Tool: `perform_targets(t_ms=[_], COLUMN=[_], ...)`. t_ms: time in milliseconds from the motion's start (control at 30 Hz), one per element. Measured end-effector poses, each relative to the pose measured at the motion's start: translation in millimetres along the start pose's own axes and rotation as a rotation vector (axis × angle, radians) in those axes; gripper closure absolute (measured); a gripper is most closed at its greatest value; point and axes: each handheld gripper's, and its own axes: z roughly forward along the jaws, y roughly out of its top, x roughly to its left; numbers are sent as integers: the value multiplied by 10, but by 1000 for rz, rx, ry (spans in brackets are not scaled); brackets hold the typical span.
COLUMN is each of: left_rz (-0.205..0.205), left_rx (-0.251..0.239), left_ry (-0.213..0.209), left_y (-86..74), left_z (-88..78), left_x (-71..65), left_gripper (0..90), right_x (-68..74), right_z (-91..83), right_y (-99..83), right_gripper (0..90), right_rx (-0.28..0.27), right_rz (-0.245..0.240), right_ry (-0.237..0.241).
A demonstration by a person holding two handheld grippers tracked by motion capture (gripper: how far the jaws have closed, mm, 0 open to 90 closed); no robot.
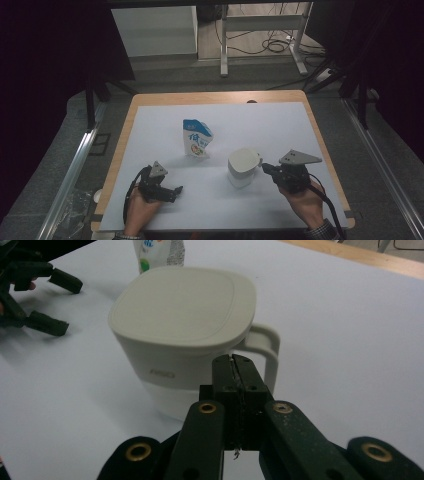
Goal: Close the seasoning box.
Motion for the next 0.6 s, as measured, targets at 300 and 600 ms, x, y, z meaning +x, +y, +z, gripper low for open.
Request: perform_targets(t_ms=[300,600], left_rz=[0,0], left_rx=[-1,-1], left_ry=[0,0], left_y=[0,-1], left_z=[0,0], left_x=[0,0], left_gripper=[0,0], right_x=[100,180], right_z=[117,280], right_y=[-187,-332], right_gripper=[891,891], right_rx=[17,25], right_rz=[-6,-4], right_ry=[33,74])
